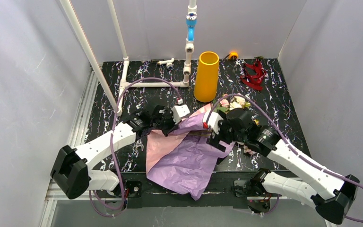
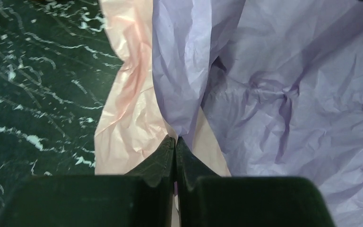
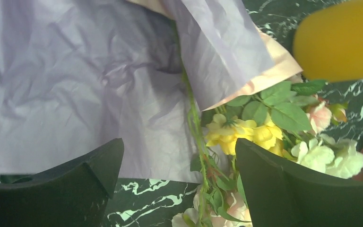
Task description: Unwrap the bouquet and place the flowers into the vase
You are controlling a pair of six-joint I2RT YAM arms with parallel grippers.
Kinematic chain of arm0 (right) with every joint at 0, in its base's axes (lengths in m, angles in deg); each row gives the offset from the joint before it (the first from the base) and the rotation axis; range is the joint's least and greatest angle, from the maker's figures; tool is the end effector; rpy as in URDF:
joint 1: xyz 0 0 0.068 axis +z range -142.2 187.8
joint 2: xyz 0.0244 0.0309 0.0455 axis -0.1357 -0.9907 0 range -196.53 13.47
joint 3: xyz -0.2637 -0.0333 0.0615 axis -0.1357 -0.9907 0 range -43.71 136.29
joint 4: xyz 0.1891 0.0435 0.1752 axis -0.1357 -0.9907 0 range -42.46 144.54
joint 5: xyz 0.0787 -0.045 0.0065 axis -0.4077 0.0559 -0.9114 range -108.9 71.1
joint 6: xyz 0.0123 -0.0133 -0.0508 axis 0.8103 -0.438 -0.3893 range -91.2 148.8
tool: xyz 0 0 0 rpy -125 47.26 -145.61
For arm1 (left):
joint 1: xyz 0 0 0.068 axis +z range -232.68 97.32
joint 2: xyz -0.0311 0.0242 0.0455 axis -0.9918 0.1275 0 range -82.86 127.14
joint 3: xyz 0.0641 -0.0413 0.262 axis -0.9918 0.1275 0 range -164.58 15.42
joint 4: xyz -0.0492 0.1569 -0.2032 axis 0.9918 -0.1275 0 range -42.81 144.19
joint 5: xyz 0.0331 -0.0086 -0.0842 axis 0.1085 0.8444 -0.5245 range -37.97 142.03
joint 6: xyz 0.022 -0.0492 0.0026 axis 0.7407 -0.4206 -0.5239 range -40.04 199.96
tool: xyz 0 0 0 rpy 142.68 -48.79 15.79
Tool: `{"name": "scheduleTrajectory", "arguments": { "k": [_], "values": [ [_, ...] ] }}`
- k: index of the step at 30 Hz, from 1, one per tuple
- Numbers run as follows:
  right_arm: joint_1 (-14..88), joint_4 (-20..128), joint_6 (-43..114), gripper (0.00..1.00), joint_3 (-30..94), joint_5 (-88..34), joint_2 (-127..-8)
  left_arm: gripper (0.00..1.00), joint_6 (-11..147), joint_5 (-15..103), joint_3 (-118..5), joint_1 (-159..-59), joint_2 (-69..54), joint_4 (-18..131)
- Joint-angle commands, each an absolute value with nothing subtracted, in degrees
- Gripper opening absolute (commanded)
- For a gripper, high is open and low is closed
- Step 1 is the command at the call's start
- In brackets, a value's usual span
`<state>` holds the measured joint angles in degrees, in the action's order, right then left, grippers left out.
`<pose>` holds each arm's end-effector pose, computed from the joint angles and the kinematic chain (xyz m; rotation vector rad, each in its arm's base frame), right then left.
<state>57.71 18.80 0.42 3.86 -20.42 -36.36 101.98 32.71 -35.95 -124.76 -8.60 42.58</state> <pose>0.1172 0.1407 0.2981 -1.4278 1.7311 0.2336 0.2044 -0.2005 0.2667 1.3228 1.7446 -0.5653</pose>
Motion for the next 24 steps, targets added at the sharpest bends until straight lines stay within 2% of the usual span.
{"name": "scheduleTrajectory", "arguments": {
  "k": [1, 5, 8, 15, 20, 24],
  "values": [
    [51.54, 24.27, 9.99, 0.97, 10.25, -21.14, -40.49, 0.0, 92.06, 39.37, -36.74, -121.76, -12.82, 42.28],
    [42.21, 24.99, 12.05, 0.96, 13.96, -27.07, -44.53, 0.0, 84.69, 44.63, -38.21, -117.7, -11.91, 43.49],
    [39.34, 24.72, 9.88, 0.94, 14.33, -28.57, -46.4, 0.0, 80.93, 49.71, -40.02, -115.36, -9.96, 43.59],
    [39.0, 25.72, 6.43, 0.84, 13.42, -29.67, -48.23, 0.0, 80.45, 59.26, -43.71, -112.57, -5.87, 44.91],
    [39.09, 25.01, 5.35, 0.72, 13.62, -33.36, -50.97, 0.0, 83.88, 62.09, -46.78, -109.88, -1.97, 46.43],
    [40.04, 25.52, 5.54, 0.67, 13.31, -34.5, -53.7, 0.0, 85.52, 63.48, -50.12, -107.74, 1.32, 46.66]
  ]
}}
